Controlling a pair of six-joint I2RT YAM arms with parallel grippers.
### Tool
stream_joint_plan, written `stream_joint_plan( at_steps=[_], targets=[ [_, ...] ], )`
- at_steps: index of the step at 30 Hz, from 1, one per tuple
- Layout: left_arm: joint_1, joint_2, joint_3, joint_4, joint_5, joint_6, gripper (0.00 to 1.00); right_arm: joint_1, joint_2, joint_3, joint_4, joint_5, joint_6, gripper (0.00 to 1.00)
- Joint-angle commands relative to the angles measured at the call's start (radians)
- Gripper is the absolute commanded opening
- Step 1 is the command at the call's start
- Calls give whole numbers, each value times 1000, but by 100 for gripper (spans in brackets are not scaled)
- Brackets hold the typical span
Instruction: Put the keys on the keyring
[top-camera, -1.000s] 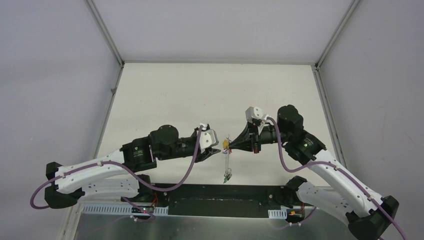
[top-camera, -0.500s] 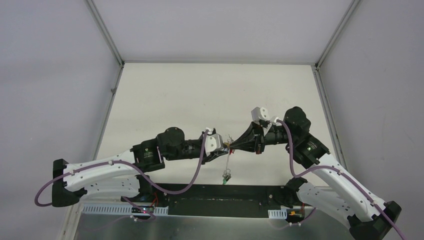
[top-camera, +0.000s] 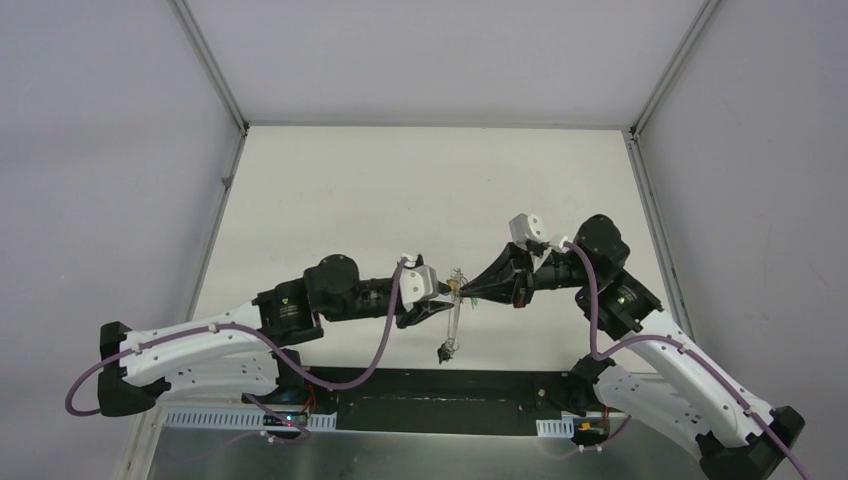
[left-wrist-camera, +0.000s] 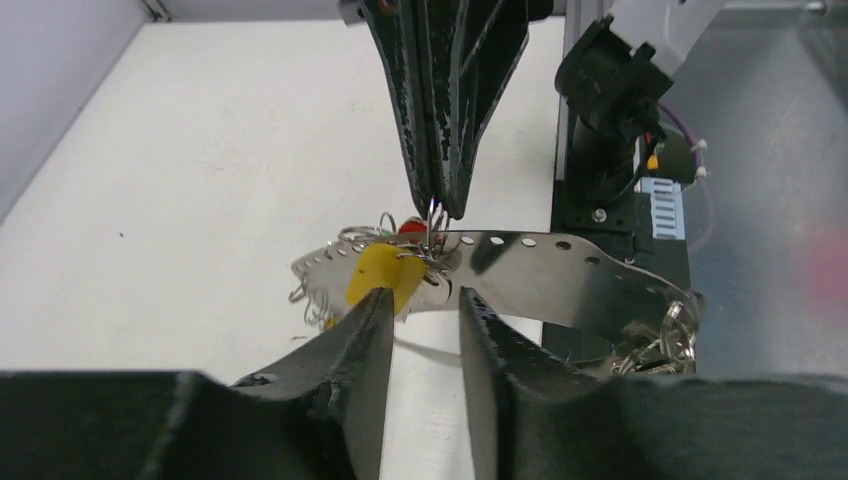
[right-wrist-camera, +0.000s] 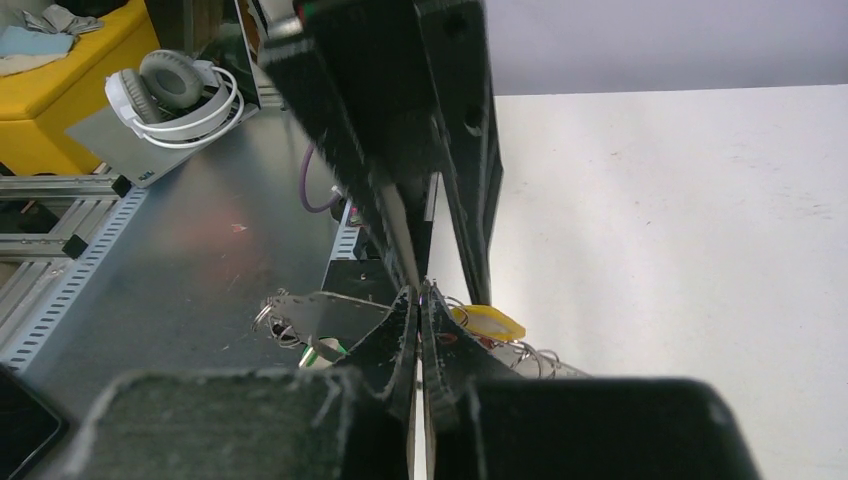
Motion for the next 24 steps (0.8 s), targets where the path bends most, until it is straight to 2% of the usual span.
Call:
stream_joint_plan(
  at_steps=[1,2,4,9,16,19,24],
  targets=[
    [-10,-100,-6,78,-23,0,26,1,-20,-6,102,-40,28,0],
    [-10,-110,-11,90,-17,2,22,1,-20,-10,110,-42,35,0],
    [-10,-125,-22,116,16,13,21,2,-20,-18,130,-46,48,0],
    [-11,-98,-19,146,47,1,29,1,-15,-19,153,-51,67,0],
    [-10,-41,-1,152,66,5,28,2,-13,-15,161,-49,75,0],
    [-10,-36,-1,152,69,3,22,2,-14,-16,160,-48,76,0],
    [-10,-48,-6,162,67,1,2,1,-15,-23,161,-45,77,0]
  ],
)
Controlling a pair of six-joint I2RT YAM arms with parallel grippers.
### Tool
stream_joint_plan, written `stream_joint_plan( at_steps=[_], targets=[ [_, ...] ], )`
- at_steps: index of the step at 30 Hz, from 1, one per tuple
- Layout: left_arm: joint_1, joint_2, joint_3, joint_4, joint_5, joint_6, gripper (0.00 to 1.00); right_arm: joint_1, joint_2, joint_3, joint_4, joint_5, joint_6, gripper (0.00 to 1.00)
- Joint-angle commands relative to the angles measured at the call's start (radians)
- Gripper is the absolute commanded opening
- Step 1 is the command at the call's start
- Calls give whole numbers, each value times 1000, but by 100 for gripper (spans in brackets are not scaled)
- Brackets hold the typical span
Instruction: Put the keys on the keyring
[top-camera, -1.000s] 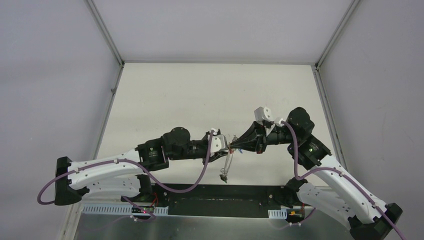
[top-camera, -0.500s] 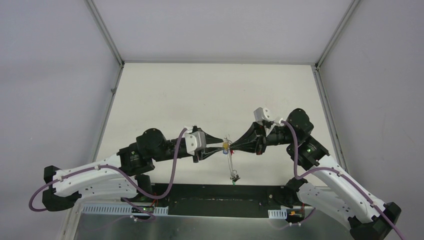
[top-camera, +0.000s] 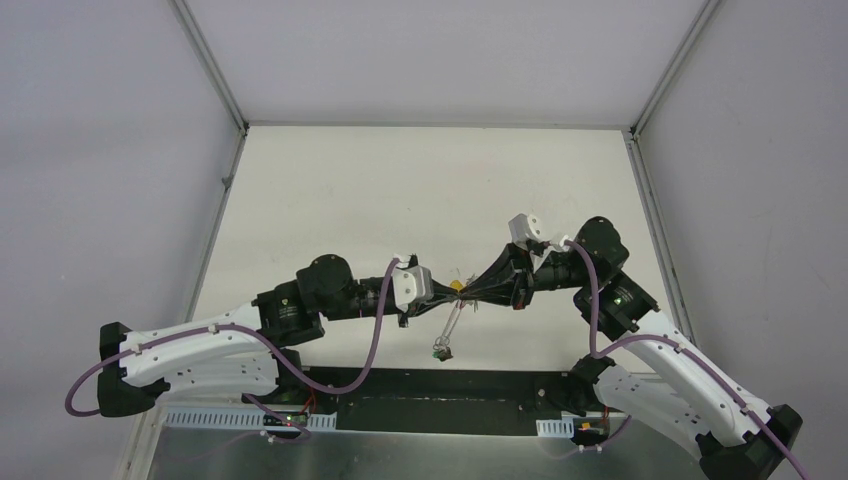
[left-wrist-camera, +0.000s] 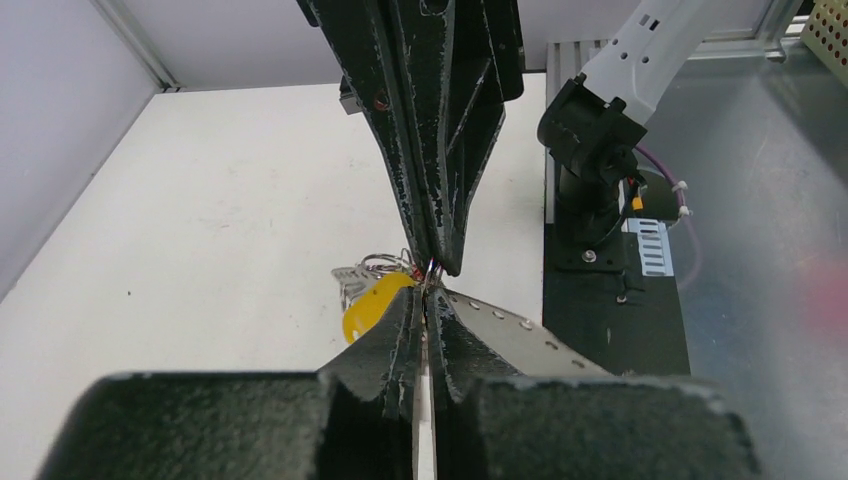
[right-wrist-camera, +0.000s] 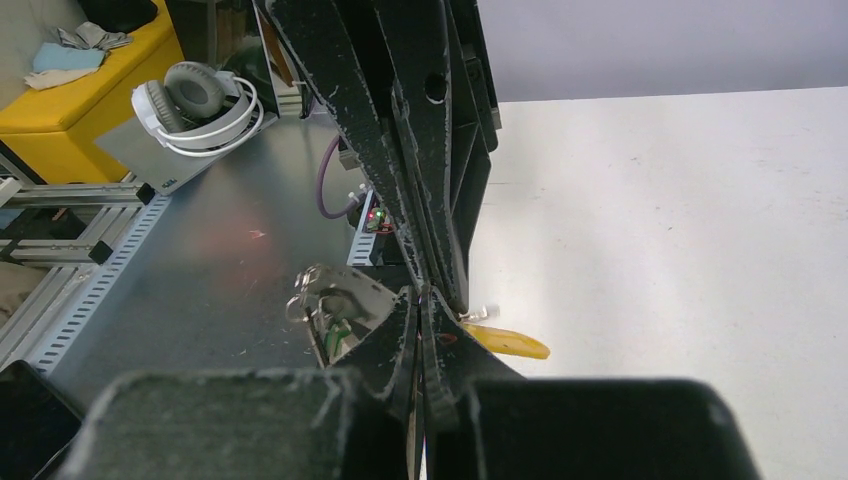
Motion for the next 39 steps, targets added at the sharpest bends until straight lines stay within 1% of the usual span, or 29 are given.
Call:
stream_joint_plan(
  at_steps=[1,8,9,11,13,14,16,19,22,25,26,31,33,35,39],
  targets=[
    [-10,-18,5,57,14,-9,0,2,-15,10,86,-14,6,0],
    [-9,-44,-4,64,-30,-70,0,2,-17,7,83,11,6,0],
    [-10,-46,0,53,-39,-81,0,1,-19,7,81,18,6,2],
    [-10,-47,18,12,-64,-101,0,2,-23,9,71,39,2,17],
    [-9,-43,51,-62,-83,-106,0,1,-29,14,53,58,-8,36],
    [-10,-38,73,-101,-93,-109,0,2,-31,18,41,68,-13,44],
    [-9,-22,123,-188,-108,-117,0,2,-30,28,21,86,-19,53],
    [-9,19,208,-322,-113,-114,0,2,-14,54,-23,92,-27,59],
    [-9,71,305,-486,-120,-118,0,1,12,76,-57,104,-15,61],
    [-10,131,406,-633,-124,-123,0,2,30,81,-40,125,33,61],
    [-10,152,439,-681,-128,-126,0,3,35,78,-36,126,52,59],
    [-10,242,599,-864,-140,-157,0,22,62,44,100,137,157,41],
    [-10,273,651,-921,-144,-167,0,38,72,30,140,152,183,37],
    [-10,307,702,-974,-151,-176,0,57,83,24,158,176,191,38],
    [-10,365,795,-1081,-178,-188,0,94,110,20,166,225,190,46]
  ],
)
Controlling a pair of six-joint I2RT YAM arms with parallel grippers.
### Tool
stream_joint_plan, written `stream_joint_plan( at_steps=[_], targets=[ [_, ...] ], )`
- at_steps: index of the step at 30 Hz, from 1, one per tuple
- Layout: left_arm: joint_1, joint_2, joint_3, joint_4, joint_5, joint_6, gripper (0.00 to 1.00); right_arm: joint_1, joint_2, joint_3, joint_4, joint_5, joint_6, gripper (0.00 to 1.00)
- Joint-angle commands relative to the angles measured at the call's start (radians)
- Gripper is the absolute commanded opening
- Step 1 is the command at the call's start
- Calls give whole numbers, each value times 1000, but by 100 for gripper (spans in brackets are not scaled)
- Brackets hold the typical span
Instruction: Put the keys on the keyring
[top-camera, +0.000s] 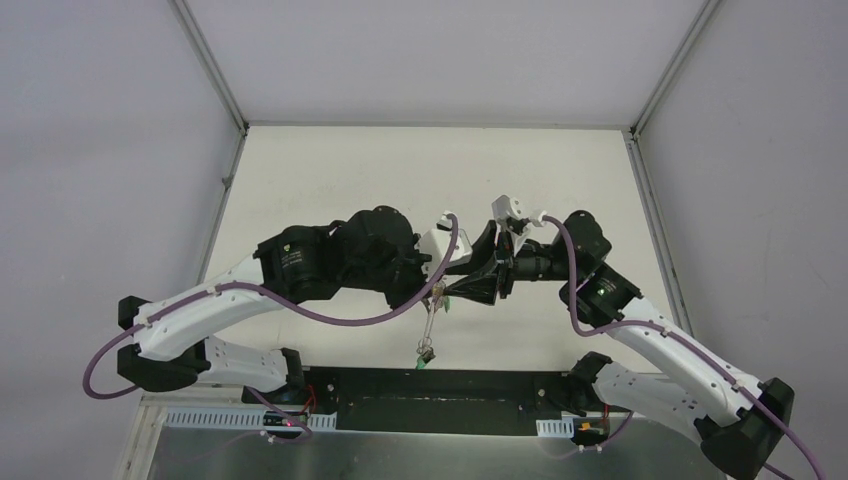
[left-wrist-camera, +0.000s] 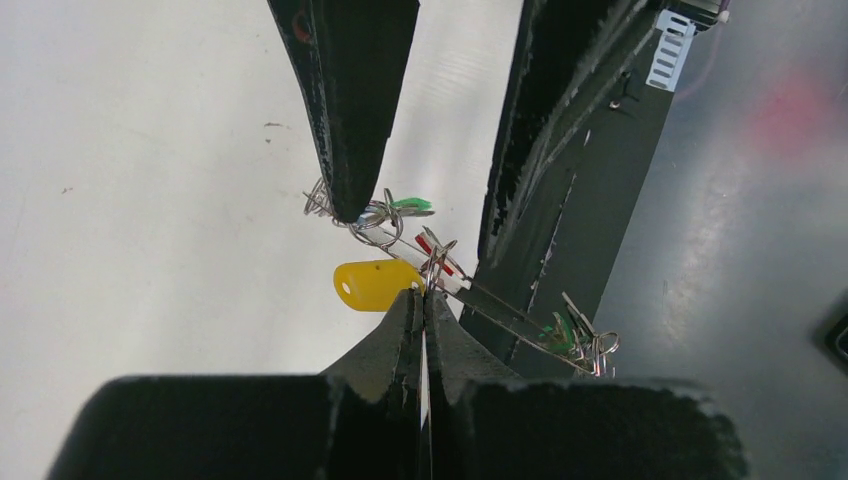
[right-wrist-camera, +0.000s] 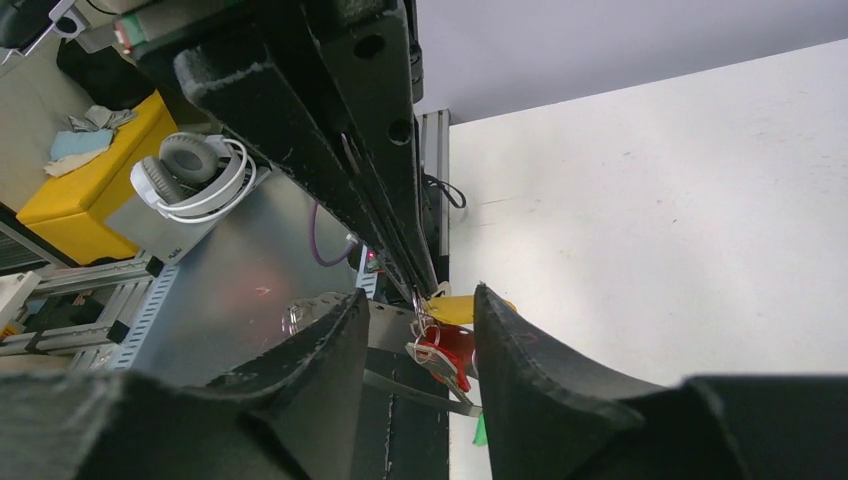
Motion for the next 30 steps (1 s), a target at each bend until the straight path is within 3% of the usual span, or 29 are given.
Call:
stream_joint_plan(
  at_steps=[1,6,14,16,22,23,27,30],
  targets=[
    [-10,42,130,-132,-47,-31,0,42,22,-14,84,79,30,47],
    [-10,84,202,-191,-66,-87,0,81,46,-33,98,140,29,46],
    [-10,94,229,-194,-57,-90,0,128,81,-41,139,167,13,13],
    [-11,97,229,-195,-53,-90,0,130,82,-42,150,165,11,0],
    [-9,91,208,-194,-54,-94,0,134,62,-61,193,151,17,0],
    [-10,86,202,-192,-59,-96,3,134,58,-69,204,148,20,0],
    [-10,41,144,-147,-66,-103,33,135,37,-97,253,149,49,0],
    [-10,-30,49,-64,-107,-113,45,135,28,-110,264,155,59,0]
  ],
)
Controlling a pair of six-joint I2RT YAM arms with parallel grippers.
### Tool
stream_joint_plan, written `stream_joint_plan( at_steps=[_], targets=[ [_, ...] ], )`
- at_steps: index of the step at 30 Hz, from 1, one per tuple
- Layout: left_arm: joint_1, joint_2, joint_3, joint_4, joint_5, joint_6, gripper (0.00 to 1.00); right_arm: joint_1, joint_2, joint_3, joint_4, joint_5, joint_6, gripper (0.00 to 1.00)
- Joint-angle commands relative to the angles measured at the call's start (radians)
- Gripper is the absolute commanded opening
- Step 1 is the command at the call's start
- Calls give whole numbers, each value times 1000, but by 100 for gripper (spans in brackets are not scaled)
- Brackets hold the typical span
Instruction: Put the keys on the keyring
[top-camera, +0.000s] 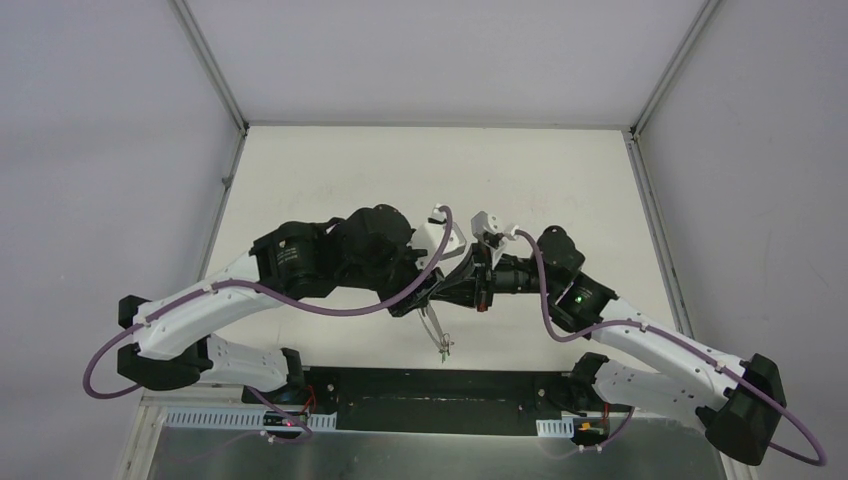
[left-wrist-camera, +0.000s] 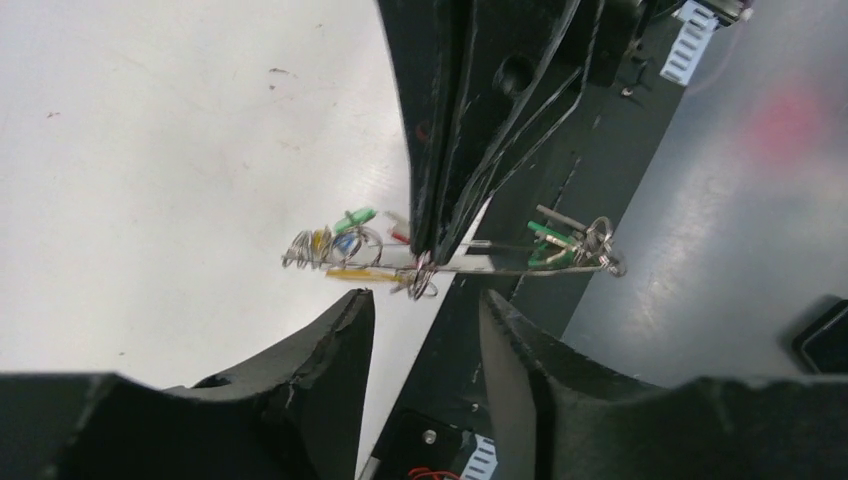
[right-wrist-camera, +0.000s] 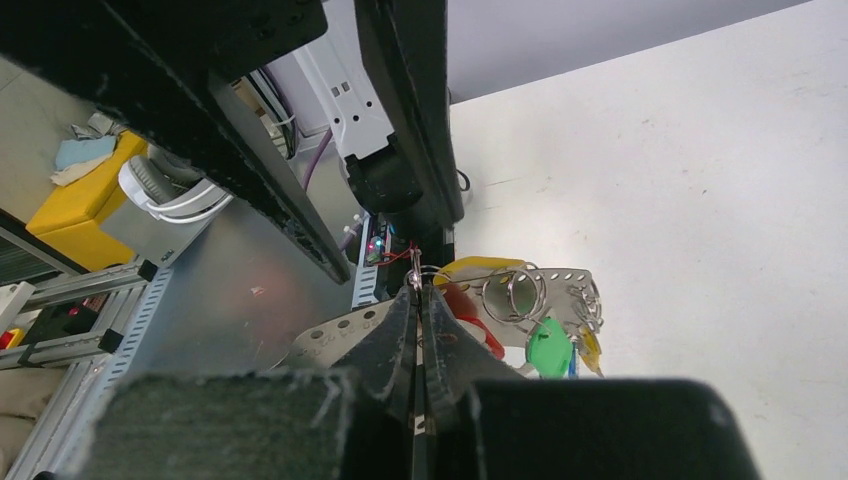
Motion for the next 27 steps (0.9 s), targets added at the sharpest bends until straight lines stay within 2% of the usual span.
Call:
stream_joint_plan(
  at_steps=[1,4,7,15,19,24,27],
  targets=[
    [-9,-124,-108,152,-69,-30,48,3,-39,-7,115,12,27,0],
    [-10,-231,-236,273,-101,-40,53,4,-46,-9,116,14,31,0],
    [-10,-356,-371,420,-81,-30,53,3,-56,-11,124,18,36,0],
    [-10,-630,-713,872,67,14,42,3,-52,-21,195,-17,73,0],
    [-10,-654,-795,1002,95,34,39,4,-42,-24,218,-49,88,0],
    [-10,-602,-798,1039,104,35,36,4,-43,-28,229,-64,94,0],
    [-9,-573,-796,1053,102,33,28,5,-41,-26,231,-73,96,0]
  ],
)
